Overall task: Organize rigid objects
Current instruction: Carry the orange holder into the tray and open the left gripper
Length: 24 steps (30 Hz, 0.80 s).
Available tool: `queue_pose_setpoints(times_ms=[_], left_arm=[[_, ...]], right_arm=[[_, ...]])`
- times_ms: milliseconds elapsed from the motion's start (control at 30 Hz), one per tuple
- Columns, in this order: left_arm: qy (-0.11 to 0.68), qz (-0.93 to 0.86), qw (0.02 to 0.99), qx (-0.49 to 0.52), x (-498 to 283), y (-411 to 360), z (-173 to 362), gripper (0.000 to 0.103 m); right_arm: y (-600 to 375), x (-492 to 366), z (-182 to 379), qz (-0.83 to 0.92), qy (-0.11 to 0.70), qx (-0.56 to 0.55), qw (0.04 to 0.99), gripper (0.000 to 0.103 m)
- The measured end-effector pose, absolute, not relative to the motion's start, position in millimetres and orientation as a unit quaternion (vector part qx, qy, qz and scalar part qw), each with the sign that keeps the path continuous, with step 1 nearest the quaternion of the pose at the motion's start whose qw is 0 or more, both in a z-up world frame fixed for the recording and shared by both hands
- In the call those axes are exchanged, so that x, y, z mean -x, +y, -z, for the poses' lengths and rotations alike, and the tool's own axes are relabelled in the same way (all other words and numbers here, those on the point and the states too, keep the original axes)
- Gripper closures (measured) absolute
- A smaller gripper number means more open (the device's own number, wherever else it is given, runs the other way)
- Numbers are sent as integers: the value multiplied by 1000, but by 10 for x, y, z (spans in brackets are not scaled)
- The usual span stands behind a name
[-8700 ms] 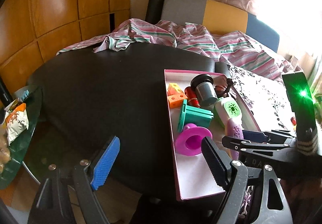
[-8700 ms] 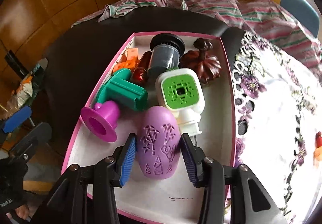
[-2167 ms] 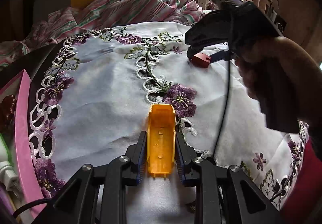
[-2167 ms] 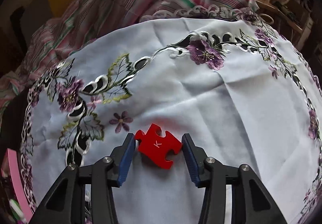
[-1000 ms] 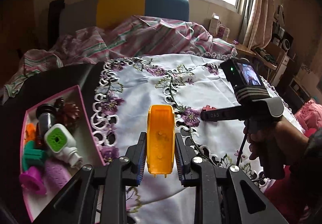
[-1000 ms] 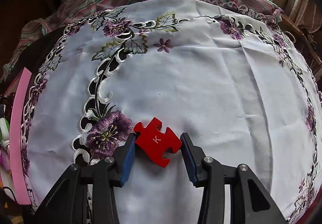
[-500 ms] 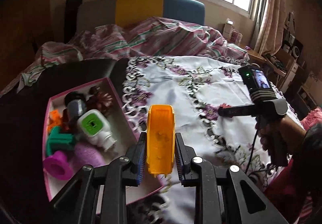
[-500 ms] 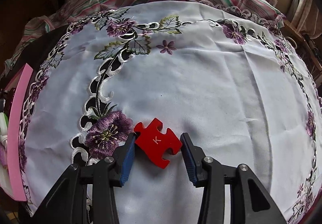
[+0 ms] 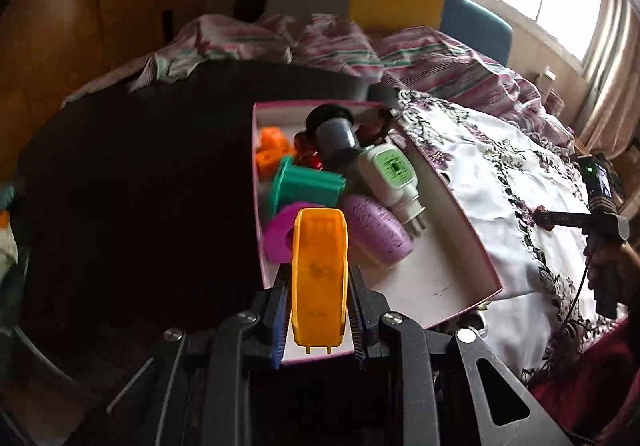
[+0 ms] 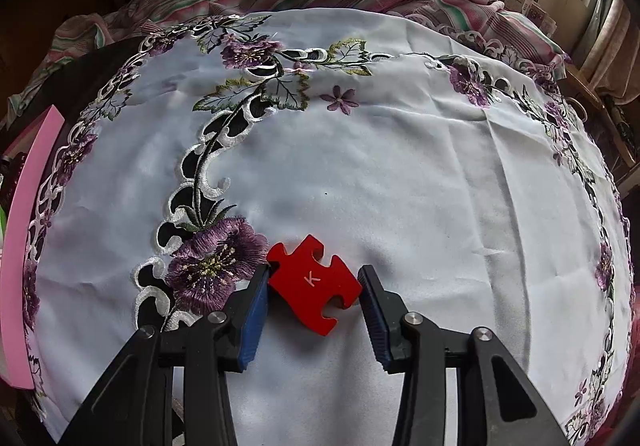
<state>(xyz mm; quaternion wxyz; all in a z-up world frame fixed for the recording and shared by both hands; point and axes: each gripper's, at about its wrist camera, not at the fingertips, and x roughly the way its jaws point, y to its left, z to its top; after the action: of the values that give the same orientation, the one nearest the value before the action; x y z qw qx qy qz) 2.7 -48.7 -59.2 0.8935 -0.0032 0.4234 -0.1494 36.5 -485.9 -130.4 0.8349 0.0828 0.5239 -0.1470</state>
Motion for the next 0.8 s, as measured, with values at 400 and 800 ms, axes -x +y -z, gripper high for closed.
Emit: queue_pose_setpoints(times_ms=[400,800], left_arm=[[424,186,886,-23,-90,-870,649,77],[432,183,883,-27,-147,-858,693,77]], right_arm=[[-4846,-362,1297,148,524,-74,836,59],[-4832,-379,1297,148,524,-65,837,59]])
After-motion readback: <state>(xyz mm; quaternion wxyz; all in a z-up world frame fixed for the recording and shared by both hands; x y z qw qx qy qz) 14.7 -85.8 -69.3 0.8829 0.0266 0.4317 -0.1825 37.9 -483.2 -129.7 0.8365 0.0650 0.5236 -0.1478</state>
